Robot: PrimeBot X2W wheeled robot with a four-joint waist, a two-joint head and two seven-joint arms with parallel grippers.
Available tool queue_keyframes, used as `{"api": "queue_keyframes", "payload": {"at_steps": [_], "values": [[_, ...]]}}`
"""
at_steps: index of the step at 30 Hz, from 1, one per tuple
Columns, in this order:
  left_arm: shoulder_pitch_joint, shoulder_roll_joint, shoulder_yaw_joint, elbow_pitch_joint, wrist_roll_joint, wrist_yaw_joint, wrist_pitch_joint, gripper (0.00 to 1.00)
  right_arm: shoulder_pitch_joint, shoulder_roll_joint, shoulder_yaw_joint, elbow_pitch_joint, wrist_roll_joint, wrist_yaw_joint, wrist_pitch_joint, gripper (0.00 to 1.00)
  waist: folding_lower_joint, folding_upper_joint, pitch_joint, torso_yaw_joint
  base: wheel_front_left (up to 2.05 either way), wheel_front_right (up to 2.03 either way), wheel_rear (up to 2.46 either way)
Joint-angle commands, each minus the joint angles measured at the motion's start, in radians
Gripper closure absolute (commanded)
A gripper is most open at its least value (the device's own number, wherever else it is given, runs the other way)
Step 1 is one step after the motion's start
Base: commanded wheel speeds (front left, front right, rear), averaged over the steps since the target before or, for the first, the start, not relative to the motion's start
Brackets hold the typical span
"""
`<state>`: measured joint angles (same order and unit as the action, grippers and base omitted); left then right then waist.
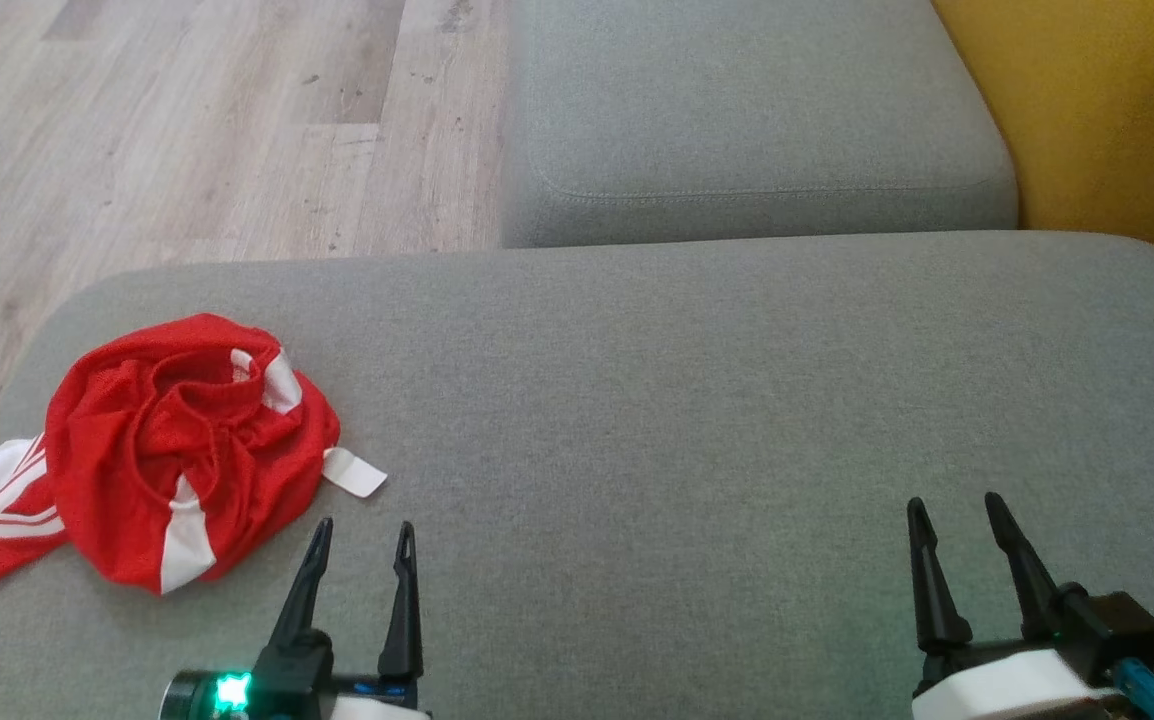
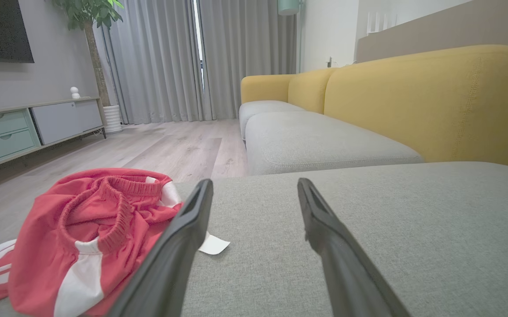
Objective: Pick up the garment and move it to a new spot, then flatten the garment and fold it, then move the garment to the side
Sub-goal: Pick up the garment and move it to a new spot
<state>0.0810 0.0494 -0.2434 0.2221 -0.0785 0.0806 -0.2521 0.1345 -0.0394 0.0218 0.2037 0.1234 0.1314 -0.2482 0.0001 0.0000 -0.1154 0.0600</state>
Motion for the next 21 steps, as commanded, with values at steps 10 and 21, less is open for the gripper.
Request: {"api": "queue_keyframes", "payload": {"at_steps": [10,21], "values": [[-0.048,0.001,0.041,0.006,-0.012,0.024,-0.01,0.0,-0.027,-0.011,0.021,-0.02,0.011,-0.001,-0.014,0.0,-0.0001,0.0,0.003,0.025,0.0,0.0,0.0],[-0.074,0.001,0.071,0.004,-0.005,0.048,-0.01,0.0,-0.038,-0.011,0.026,-0.021,0.023,-0.001,-0.014,0.0,-0.0001,0.0,0.044,0.193,0.0,0.0,0.0]]}}
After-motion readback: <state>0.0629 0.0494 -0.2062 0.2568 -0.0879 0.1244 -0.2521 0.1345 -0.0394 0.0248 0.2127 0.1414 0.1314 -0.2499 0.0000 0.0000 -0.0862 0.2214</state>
